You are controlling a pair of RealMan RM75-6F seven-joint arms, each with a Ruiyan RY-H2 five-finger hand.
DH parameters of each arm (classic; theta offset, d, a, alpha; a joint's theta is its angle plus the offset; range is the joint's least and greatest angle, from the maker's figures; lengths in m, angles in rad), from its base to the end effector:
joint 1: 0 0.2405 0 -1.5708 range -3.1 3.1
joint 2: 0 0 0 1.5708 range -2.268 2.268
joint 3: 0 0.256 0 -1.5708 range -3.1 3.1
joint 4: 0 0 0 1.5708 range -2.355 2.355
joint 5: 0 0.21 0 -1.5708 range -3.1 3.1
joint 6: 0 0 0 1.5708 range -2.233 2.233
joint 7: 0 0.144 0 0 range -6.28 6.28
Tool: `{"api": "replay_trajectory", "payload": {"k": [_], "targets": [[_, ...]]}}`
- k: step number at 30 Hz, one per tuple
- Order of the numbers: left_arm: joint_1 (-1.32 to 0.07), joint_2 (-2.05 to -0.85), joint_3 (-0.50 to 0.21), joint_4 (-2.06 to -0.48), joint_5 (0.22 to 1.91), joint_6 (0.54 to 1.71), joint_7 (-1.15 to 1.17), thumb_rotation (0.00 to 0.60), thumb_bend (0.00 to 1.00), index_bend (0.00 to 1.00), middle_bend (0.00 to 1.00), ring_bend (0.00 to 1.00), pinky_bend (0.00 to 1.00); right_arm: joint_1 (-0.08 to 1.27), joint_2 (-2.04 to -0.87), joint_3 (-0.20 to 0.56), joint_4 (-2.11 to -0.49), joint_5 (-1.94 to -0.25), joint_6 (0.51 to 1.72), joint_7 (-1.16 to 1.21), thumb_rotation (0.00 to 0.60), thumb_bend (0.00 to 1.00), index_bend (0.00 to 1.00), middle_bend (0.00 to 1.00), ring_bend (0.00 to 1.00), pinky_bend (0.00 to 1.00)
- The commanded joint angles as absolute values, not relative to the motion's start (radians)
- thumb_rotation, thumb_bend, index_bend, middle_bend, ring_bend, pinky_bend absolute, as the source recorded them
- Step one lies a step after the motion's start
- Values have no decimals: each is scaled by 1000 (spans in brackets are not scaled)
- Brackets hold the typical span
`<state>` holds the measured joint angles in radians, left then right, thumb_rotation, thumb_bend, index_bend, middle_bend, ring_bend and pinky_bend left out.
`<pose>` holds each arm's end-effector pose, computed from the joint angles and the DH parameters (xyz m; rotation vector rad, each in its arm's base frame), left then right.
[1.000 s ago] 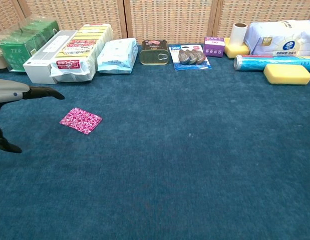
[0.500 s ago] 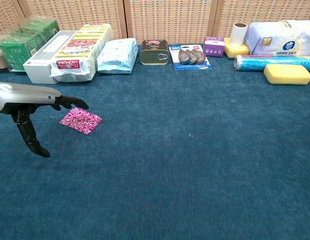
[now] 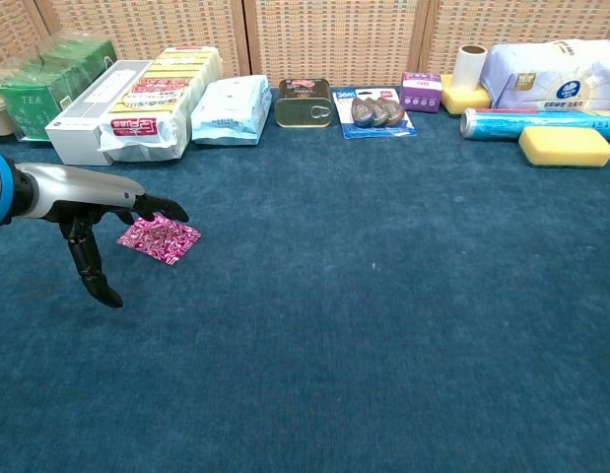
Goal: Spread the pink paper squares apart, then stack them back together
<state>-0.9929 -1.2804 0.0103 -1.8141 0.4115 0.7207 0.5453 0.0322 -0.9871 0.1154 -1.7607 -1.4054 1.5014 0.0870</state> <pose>-0.1608 0.3099 -0.0003 -2.0030 -1.3469 -0.3694 -0.3046 -0.1760 0.2024 1.2041 -0.9816 0.9639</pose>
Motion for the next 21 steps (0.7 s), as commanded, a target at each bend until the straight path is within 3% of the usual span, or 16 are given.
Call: {"api": "replay_trajectory", "payload": {"k": [1,21], "targets": [[-1011,-1295,28,-1805,395,724,544,599,73,0,0,0,72,31,-986,116,-1761,-1406,1503,90,600,0,80,0,0,0],[-1084,-1308,147,-1976,408,797,596,600,74,0,0,0,72,28,-980,117,-1766,-1405,1503,98,600,0,71,0,0,0]]}}
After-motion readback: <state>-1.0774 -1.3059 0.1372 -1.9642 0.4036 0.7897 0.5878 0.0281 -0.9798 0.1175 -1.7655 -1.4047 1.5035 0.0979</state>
